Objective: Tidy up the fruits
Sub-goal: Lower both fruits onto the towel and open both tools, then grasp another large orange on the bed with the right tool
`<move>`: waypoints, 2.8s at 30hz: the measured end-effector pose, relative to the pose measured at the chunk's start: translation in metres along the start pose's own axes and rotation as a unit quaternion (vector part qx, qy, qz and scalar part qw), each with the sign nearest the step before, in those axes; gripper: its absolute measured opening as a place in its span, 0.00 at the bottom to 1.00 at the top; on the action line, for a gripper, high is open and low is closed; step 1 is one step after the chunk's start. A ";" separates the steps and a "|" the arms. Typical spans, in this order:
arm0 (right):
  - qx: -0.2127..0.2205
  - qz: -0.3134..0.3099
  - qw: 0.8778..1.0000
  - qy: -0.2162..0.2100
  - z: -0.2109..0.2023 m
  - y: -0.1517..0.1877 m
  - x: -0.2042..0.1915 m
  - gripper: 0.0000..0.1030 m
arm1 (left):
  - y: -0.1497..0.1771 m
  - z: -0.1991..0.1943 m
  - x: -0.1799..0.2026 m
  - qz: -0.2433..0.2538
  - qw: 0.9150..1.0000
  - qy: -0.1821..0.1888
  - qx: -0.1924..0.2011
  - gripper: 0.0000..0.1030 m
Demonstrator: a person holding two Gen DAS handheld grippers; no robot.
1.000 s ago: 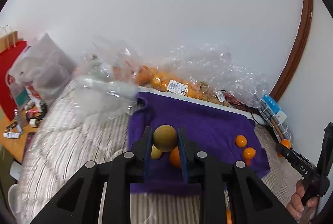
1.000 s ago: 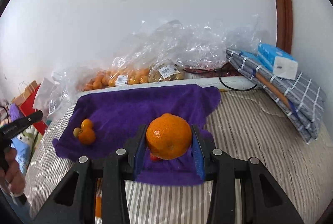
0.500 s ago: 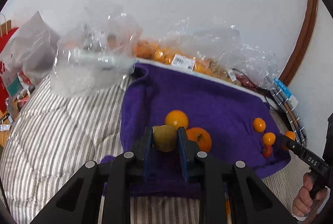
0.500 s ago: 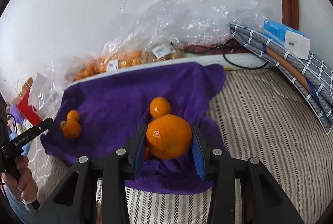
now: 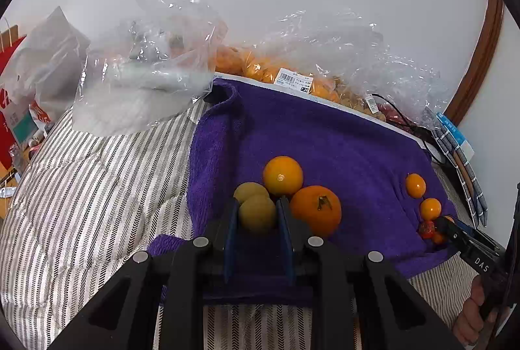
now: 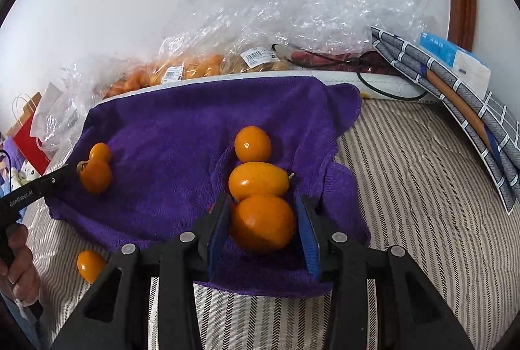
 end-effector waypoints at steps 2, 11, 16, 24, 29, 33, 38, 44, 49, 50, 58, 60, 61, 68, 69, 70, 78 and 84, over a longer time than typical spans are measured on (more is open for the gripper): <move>0.004 -0.003 1.000 0.002 0.000 0.000 -0.001 0.39 | 0.000 0.001 -0.001 0.000 1.000 -0.002 -0.001 0.22; 0.026 -0.004 1.000 0.012 -0.003 -0.001 -0.003 0.49 | -0.001 0.003 0.001 0.012 1.000 -0.009 -0.002 0.22; 0.049 -0.015 0.999 0.008 -0.011 -0.001 -0.009 0.62 | -0.002 0.005 0.000 0.009 1.000 -0.004 -0.001 0.22; 0.079 -0.024 0.997 0.002 -0.024 -0.001 -0.013 0.73 | -0.005 0.001 0.001 0.002 1.000 0.017 0.002 0.32; 0.083 0.028 0.995 0.041 -0.035 0.000 0.009 0.73 | -0.005 -0.002 0.000 -0.008 0.999 0.034 0.005 0.35; 0.082 0.055 0.994 0.048 -0.055 0.009 0.018 0.73 | -0.008 -0.012 0.004 0.003 0.999 0.031 0.030 0.35; 0.067 0.075 0.994 0.051 -0.078 0.025 0.021 0.77 | -0.010 -0.023 0.010 0.025 0.998 0.018 0.064 0.35; 0.062 0.083 0.994 0.042 -0.102 0.042 0.011 0.77 | -0.011 -0.033 0.013 0.032 0.995 0.037 0.086 0.35; 0.054 0.038 0.996 0.053 -0.106 0.055 -0.016 0.77 | -0.012 -0.045 0.013 0.045 0.993 0.028 0.109 0.35; 0.050 0.020 0.997 0.063 -0.104 0.059 -0.024 0.76 | -0.012 -0.048 0.013 0.049 0.992 0.018 0.112 0.35; 0.013 -0.065 0.997 0.029 -0.095 0.094 -0.079 0.69 | 0.009 -0.075 0.007 0.085 0.990 0.006 0.110 0.43; 0.007 -0.065 0.998 0.014 -0.090 0.099 -0.087 0.69 | 0.013 -0.079 0.003 0.088 0.990 0.004 0.112 0.44; 0.005 -0.064 0.998 0.009 -0.087 0.100 -0.090 0.69 | 0.014 -0.080 0.000 0.083 0.990 0.007 0.111 0.44; -0.013 -0.062 0.998 -0.001 -0.064 0.102 -0.107 0.69 | 0.012 -0.067 -0.018 0.031 0.995 0.024 0.088 0.44; -0.015 -0.062 0.998 0.001 -0.061 0.100 -0.109 0.69 | 0.012 -0.065 -0.019 0.029 0.996 0.022 0.085 0.44; -0.018 -0.063 0.998 0.002 -0.058 0.099 -0.111 0.69 | 0.013 -0.065 -0.019 0.028 0.996 0.020 0.085 0.44; -0.042 -0.074 0.996 0.010 -0.038 0.095 -0.121 0.43 | 0.012 -0.066 -0.028 0.011 0.996 0.022 0.086 0.44; -0.034 -0.053 0.998 -0.002 -0.042 0.094 -0.112 0.40 | 0.012 -0.064 -0.032 -0.003 0.996 0.031 0.081 0.44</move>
Point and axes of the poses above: each gripper's, at about its wrist camera, not at the fingertips, and z roughly the way its jaws point, x to its right, y to its underside, the point moved 5 cm from there along z, roughly the way its jaws point, and after that the axes turned 5 degrees about z, right-handed, at the moved point
